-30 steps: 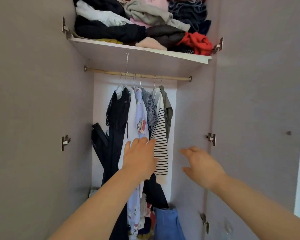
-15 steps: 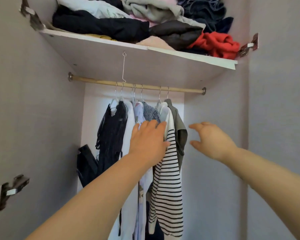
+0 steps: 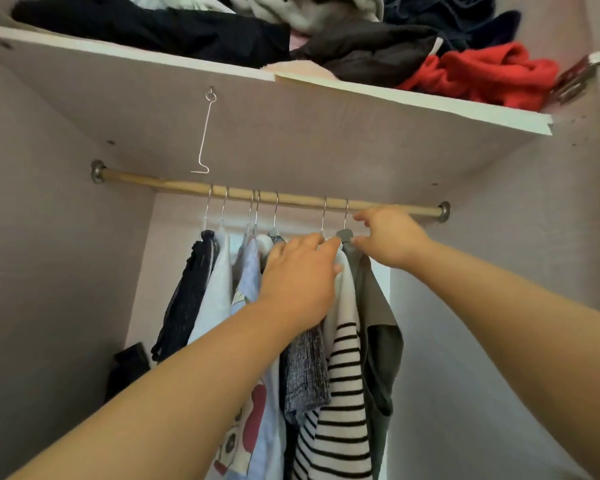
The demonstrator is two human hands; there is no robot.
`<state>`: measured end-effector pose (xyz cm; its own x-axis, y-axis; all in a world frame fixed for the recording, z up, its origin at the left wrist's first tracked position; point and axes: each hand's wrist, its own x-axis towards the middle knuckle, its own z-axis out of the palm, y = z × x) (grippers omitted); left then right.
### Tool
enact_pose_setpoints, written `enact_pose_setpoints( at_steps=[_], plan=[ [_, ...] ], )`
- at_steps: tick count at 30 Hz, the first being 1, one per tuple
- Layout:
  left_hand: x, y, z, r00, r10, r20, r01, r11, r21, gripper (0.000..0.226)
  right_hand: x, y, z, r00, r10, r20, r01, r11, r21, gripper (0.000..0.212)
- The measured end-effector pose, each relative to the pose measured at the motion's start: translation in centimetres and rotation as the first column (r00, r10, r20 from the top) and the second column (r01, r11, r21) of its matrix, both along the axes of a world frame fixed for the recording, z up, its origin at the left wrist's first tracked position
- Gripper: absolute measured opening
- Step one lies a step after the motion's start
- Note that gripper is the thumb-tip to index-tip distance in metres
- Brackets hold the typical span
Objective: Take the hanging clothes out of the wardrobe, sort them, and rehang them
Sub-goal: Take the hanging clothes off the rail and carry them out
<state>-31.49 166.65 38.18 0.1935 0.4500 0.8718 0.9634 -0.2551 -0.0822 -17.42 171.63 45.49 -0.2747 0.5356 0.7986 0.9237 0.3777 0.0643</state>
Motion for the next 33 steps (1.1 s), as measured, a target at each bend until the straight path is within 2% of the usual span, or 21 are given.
enact_pose_setpoints(
  at_steps=[7,10,14,20,23,29,33],
  plan=[
    [1.6,5.1,1.1,1.0,0.004,-0.03,-0.005,1.0,-0.023,0.043,-0.1,6.6,1.0,0.995,-0.052,0.086,0.056,0.998,-0.039,0.044],
    [2.0,6.3,1.3,0.999,-0.024,-0.04,0.021,0.998,-0.054,0.043,0.8,8.4,1.5,0.974,-0.133,0.186,0.145,0.988,-0.055,0.041],
    [2.3,7.3,0.7,0.996,-0.021,-0.087,0.02,1.0,-0.01,0.039,2.0,10.7,0.9,0.932,-0.238,0.275,0.269,0.96,-0.081,0.035],
    [1.6,7.9,0.0,0.993,0.015,-0.118,-0.016,1.0,-0.006,0.04,2.1,13.0,-1.5,0.915,-0.331,0.23,0.341,0.94,-0.005,0.038],
    [1.3,8.0,-0.3,0.991,0.011,-0.13,-0.011,1.0,-0.001,0.04,2.1,13.3,-2.0,0.916,-0.327,0.233,0.324,0.945,0.053,0.043],
    [1.0,8.1,-0.5,0.994,-0.01,-0.105,0.011,1.0,0.003,0.041,3.4,11.8,-0.8,0.923,-0.329,0.201,0.316,0.944,0.097,0.038],
    [0.5,8.1,-0.6,0.995,-0.018,-0.093,0.019,1.0,0.002,0.041,5.8,10.5,0.7,0.953,-0.277,0.124,0.267,0.96,0.087,0.037]
  ],
)
